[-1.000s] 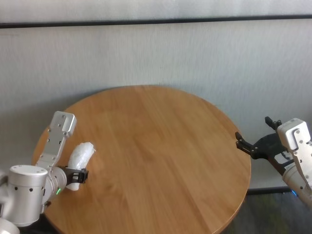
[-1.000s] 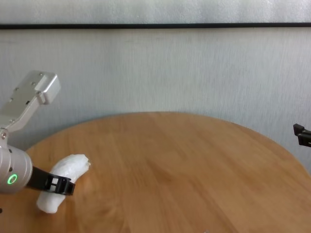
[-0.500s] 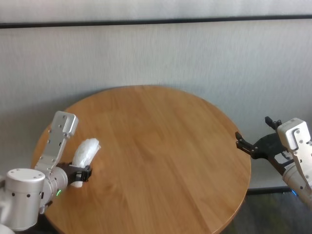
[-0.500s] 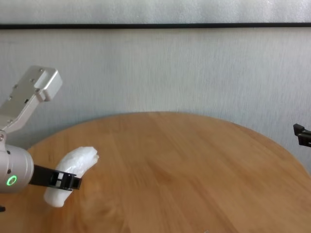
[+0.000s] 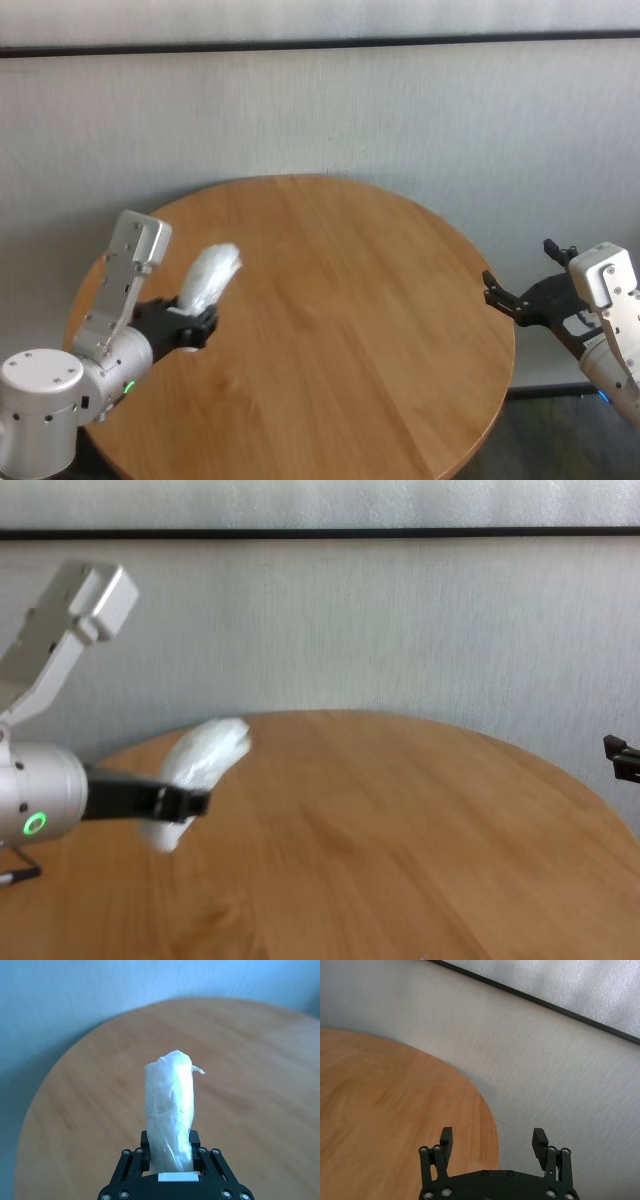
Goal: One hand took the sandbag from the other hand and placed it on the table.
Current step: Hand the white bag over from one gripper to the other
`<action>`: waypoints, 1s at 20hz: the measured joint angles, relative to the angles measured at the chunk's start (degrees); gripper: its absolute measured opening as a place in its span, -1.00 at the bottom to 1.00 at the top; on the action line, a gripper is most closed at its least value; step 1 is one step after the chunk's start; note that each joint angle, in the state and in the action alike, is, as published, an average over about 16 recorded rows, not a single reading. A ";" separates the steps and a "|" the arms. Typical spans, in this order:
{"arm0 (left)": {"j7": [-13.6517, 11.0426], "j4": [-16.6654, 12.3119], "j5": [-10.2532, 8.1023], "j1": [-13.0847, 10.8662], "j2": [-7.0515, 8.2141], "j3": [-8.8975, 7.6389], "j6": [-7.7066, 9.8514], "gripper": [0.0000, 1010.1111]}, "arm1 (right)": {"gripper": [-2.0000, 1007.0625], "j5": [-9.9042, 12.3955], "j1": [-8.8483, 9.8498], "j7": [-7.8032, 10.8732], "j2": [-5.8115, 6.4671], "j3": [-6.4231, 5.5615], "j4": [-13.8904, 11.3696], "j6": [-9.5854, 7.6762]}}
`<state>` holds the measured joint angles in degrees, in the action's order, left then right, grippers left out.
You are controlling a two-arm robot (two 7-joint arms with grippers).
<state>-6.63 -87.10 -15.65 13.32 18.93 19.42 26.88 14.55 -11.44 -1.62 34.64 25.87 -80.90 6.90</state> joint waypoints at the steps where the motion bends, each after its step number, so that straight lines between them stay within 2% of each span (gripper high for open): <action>1: -0.86 -0.59 -0.06 -0.26 0.16 0.01 -1.12 -0.07 | 0.99 0.00 0.00 0.00 0.00 0.00 0.00 0.00; 6: -5.00 -3.40 -0.62 -1.46 0.77 0.06 -6.18 -0.07 | 0.99 0.00 0.00 0.00 0.00 0.00 0.00 0.00; 10: -8.00 -5.44 -1.29 -2.18 1.02 0.27 -9.10 -0.07 | 0.99 0.00 0.00 0.00 0.00 0.00 0.00 0.00; 16: -11.47 -7.76 -2.31 -2.73 1.26 1.20 -12.18 -0.07 | 0.99 0.00 0.00 0.00 0.00 0.00 0.00 0.00; 20: -12.81 -8.74 -2.89 -2.70 1.34 2.05 -13.21 -0.07 | 0.99 0.00 0.00 0.00 0.00 0.00 0.00 0.00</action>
<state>-19.43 -95.84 -18.53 10.63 20.28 21.47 13.67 14.55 -11.44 -1.62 34.64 25.87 -80.90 6.90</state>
